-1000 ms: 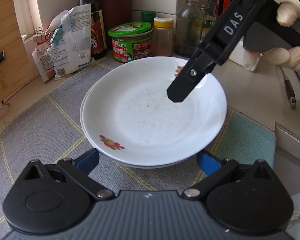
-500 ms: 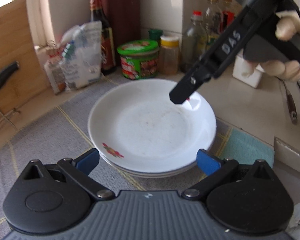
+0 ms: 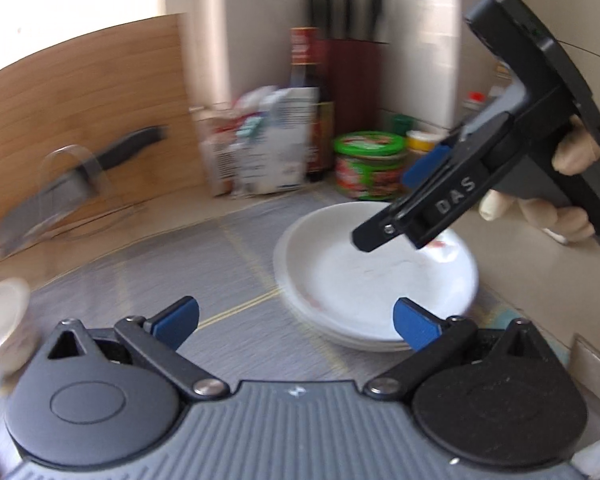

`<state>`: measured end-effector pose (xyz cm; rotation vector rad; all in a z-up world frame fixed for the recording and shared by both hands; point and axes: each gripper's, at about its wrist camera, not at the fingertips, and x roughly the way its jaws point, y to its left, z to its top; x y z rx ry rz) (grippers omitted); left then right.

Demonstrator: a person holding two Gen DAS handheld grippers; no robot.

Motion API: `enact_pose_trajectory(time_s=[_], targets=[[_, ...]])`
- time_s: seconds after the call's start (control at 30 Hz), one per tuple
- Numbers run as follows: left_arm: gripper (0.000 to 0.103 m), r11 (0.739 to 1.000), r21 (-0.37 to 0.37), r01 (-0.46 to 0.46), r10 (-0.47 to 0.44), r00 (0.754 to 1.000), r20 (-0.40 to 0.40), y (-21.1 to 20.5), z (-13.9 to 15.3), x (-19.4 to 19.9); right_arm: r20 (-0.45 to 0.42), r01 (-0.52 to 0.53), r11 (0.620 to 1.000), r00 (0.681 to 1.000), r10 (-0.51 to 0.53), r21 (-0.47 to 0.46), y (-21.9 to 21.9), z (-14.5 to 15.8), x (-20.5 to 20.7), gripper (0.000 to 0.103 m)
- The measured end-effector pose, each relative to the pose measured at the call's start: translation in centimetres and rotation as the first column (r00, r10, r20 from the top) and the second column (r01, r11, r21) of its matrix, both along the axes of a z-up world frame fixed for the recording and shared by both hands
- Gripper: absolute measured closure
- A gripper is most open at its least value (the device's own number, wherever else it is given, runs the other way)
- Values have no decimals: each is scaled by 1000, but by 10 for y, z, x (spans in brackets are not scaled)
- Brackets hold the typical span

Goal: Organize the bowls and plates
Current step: 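Move the right gripper toward the white bowls on the towel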

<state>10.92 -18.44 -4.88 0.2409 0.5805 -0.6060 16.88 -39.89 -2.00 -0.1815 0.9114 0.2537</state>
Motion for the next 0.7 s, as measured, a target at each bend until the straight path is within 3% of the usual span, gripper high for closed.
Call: enact_pose_trajectory(time_s=[0.13, 0.27, 0.43, 0.7], targets=[[1, 991, 13, -131, 131, 991, 8, 29, 5, -12, 11, -74, 996, 997, 74, 41, 22, 0, 7, 0], [1, 980, 14, -198, 198, 980, 15, 60, 7, -17, 32, -118, 992, 993, 116, 38, 53, 1, 6, 0], [1, 982, 25, -188, 187, 982, 39, 107, 9, -16, 57, -151, 988, 987, 149, 42, 98, 4, -2, 0], [1, 990, 42, -135, 130, 987, 98, 206, 17, -19, 2, -104, 989, 995, 104, 103, 189, -8, 2, 0]])
